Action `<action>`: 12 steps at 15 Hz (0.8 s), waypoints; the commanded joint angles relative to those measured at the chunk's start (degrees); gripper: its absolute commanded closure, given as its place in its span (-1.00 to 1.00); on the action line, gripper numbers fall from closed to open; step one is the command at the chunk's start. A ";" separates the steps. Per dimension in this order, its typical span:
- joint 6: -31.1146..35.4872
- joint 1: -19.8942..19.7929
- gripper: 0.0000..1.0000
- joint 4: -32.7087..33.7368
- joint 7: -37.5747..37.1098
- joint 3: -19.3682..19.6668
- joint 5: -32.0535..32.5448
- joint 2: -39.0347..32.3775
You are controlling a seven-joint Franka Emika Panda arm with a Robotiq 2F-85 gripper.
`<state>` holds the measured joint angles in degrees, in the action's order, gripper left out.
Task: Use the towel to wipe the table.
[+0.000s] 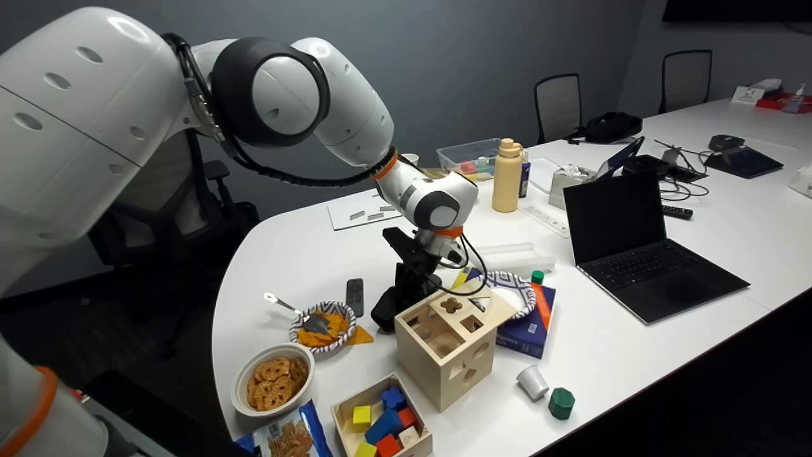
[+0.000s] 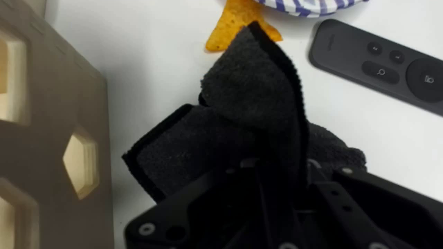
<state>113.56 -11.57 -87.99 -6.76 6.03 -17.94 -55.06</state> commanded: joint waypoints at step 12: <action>2.07 -0.16 0.97 3.37 3.30 -6.59 -0.45 -2.09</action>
<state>117.84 -11.34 -86.30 -5.05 0.42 -17.97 -55.89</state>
